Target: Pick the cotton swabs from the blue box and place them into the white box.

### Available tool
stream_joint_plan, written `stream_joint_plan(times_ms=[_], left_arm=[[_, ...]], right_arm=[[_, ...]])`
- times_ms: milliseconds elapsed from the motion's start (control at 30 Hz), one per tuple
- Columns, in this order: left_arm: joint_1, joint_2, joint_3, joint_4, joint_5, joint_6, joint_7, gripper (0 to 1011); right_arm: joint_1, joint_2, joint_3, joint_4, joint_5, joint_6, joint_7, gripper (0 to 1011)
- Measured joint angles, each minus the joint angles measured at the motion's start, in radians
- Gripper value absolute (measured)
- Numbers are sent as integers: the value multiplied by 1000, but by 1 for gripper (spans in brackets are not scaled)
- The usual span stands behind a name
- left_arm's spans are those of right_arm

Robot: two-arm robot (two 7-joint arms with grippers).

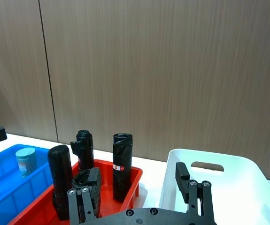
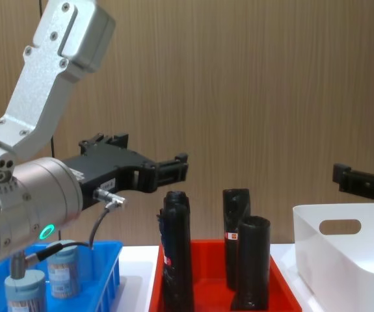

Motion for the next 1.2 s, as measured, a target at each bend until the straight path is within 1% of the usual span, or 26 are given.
stream_joint_plan(times_ms=[267, 433, 667, 800, 900, 1067, 1200], left_arm=[[-3, 14, -19, 21, -10, 11, -7, 1004], [-3, 25, -35, 37, -37, 17, -6, 1004], [-5, 40, -66, 68, -98, 35, 13, 1004], [-6, 47, -84, 85, -141, 56, 28, 1004], [-7, 51, -93, 93, -163, 67, 35, 1004], [-7, 59, -112, 106, -213, 101, 46, 1004], [-5, 65, -124, 111, -241, 126, 52, 1004]], right_arm=[[0, 0, 0, 0, 0, 0, 0, 1002], [0, 0, 0, 0, 0, 0, 0, 1002], [0, 0, 0, 0, 0, 0, 0, 1002], [0, 0, 0, 0, 0, 0, 0, 1002], [0, 0, 0, 0, 0, 0, 0, 1002], [0, 0, 0, 0, 0, 0, 0, 1002], [0, 0, 0, 0, 0, 0, 0, 1002]])
